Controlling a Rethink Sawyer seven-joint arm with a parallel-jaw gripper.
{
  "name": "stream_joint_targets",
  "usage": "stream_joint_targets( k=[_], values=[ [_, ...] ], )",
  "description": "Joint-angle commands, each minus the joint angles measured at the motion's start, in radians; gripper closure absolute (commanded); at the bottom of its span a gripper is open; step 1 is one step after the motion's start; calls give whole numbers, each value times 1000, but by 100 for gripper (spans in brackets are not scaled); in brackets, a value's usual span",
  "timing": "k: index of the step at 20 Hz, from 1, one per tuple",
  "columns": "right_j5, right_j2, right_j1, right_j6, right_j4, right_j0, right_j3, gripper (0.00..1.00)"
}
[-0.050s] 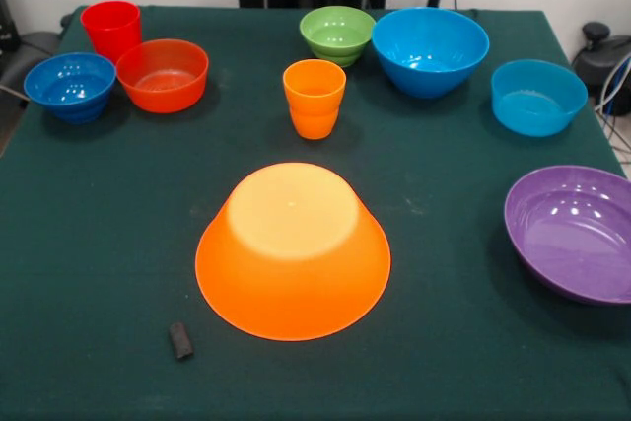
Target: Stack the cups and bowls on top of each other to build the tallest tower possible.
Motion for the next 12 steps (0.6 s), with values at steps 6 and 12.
stream_joint_targets(
  k=[6, 12],
  values=[
    [-84, 27, 230, 190, 103, 103, -120, 0],
    [-87, 23, 239, 181, 109, 106, -142, 0]
  ],
)
